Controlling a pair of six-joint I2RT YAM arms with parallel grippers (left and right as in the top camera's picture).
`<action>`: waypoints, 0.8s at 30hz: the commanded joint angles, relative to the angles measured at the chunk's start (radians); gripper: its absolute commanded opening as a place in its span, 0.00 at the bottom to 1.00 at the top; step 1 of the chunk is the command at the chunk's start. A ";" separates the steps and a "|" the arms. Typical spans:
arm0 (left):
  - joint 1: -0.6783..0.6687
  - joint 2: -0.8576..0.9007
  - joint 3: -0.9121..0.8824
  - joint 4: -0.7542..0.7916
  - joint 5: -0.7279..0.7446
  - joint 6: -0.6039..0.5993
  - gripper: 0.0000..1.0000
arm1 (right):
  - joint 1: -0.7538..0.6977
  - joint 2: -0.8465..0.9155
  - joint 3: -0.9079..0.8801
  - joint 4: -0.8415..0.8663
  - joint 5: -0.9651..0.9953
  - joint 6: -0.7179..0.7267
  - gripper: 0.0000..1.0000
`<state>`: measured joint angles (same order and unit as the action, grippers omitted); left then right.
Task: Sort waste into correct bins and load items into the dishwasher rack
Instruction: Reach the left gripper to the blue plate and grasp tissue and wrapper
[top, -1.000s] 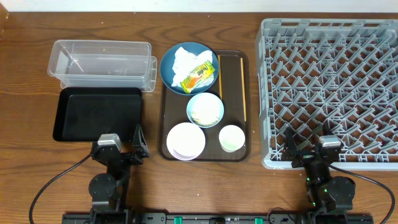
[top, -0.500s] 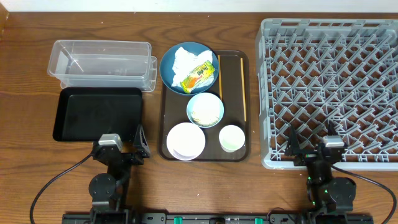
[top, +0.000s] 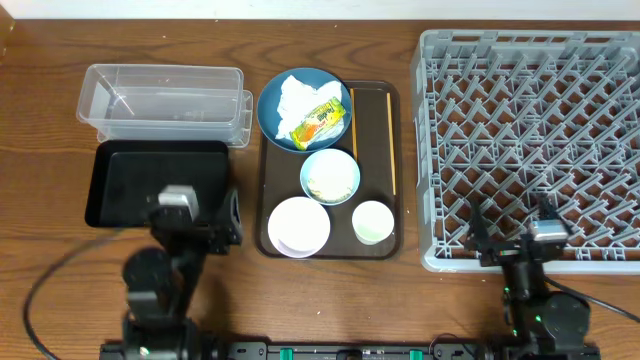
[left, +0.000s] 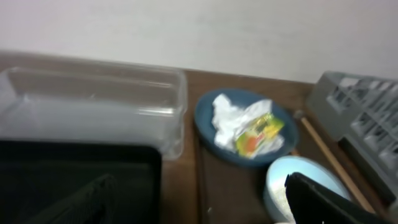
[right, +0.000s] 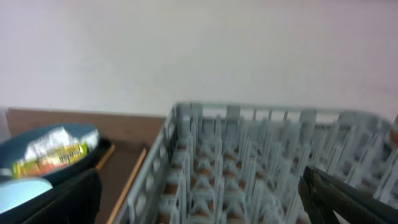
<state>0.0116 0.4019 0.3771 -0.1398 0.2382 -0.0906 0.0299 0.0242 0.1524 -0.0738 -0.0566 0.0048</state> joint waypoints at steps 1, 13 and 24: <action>0.004 0.165 0.183 -0.052 0.060 0.060 0.88 | -0.001 0.046 0.105 -0.030 -0.008 -0.045 0.99; -0.097 0.746 0.800 -0.375 0.077 0.211 0.88 | -0.001 0.562 0.554 -0.267 -0.045 -0.092 0.99; -0.215 1.392 1.417 -0.771 0.027 0.277 0.88 | -0.001 1.093 1.115 -0.755 -0.117 -0.092 0.99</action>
<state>-0.1829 1.6566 1.6623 -0.8558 0.2798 0.1238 0.0299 1.0431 1.1782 -0.7837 -0.1478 -0.0803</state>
